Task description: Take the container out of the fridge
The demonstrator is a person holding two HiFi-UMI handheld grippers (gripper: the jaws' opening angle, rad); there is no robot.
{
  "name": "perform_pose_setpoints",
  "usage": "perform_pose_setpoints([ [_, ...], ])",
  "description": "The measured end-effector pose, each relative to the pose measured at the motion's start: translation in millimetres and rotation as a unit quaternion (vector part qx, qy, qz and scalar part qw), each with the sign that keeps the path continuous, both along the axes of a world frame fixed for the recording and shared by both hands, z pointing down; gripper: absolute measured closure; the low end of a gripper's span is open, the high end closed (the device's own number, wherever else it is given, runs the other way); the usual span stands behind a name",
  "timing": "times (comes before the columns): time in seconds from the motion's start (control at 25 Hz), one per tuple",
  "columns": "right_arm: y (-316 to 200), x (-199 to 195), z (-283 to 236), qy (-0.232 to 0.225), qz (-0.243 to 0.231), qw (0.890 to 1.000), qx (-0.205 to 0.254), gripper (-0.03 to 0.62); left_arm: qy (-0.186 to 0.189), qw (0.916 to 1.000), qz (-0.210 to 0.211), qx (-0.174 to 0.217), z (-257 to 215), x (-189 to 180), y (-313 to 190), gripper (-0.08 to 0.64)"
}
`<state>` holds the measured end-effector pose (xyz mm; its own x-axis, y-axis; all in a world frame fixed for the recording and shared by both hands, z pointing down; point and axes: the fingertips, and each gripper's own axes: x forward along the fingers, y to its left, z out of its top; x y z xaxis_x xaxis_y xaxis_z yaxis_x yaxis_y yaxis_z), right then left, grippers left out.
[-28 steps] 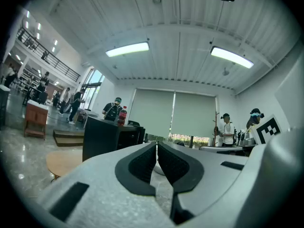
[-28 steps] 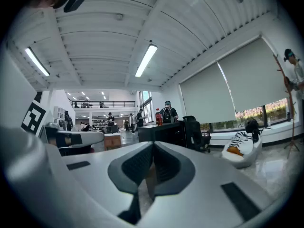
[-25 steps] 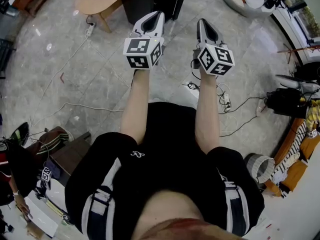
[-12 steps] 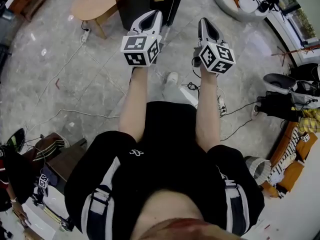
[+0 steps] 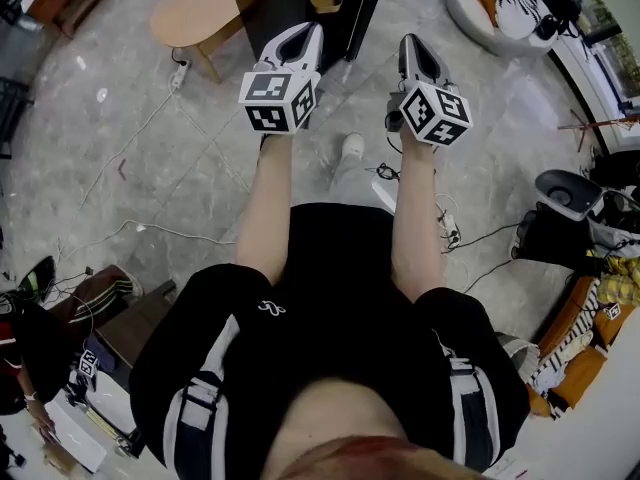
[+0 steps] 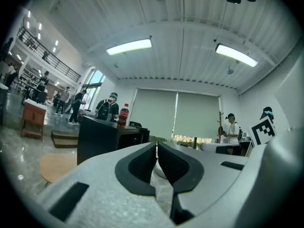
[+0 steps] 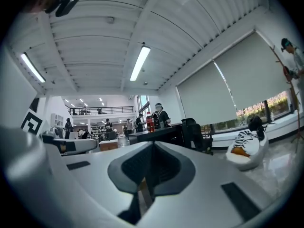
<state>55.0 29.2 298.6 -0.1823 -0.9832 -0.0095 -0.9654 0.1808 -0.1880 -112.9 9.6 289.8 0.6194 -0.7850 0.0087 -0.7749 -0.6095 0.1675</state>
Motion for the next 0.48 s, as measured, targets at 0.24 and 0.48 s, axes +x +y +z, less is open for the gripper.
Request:
perform_pose_setpoints([
  [0.24, -71.4, 52.2, 29.4, -0.039, 0.002, 0.999, -0.017, 0.579, -0.024, 0.9994, -0.010, -0.024, 24.3, 48.6, -62.0, 0.541],
  [0.48, -163.3, 83.3, 74.0, -0.056, -0.023, 0.996, -0.062, 0.579, -0.054, 0.9958, -0.028, -0.068, 67.8, 88.6, -137.7, 0.541],
])
